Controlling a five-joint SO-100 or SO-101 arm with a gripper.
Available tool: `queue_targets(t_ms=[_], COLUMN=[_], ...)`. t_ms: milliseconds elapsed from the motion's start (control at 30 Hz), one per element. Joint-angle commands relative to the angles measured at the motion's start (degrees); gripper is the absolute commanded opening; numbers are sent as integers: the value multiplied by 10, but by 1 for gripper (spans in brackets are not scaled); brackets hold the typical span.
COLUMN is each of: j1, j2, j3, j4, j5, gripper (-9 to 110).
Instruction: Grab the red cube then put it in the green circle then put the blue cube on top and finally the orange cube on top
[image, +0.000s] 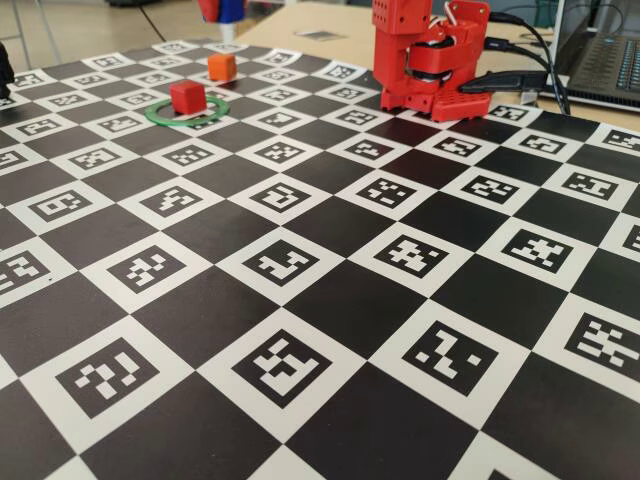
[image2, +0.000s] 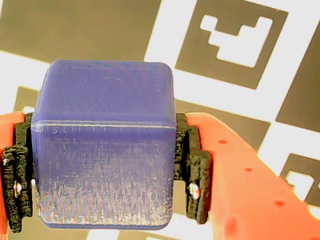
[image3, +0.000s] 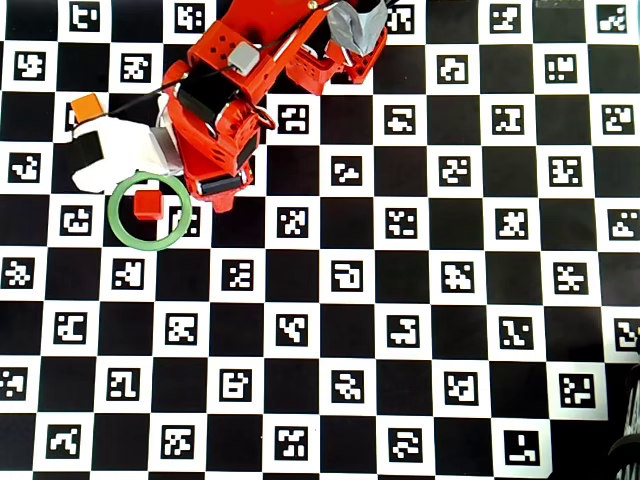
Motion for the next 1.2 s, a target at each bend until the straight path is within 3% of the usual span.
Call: queue_targets(t_ms=[0, 600, 1167], j1=[19, 118, 128], j2=[-11, -171, -210], j3=[-87, -230, -134], j4=[33, 49, -89], j5=[12, 24, 10], gripper=[4, 4, 4])
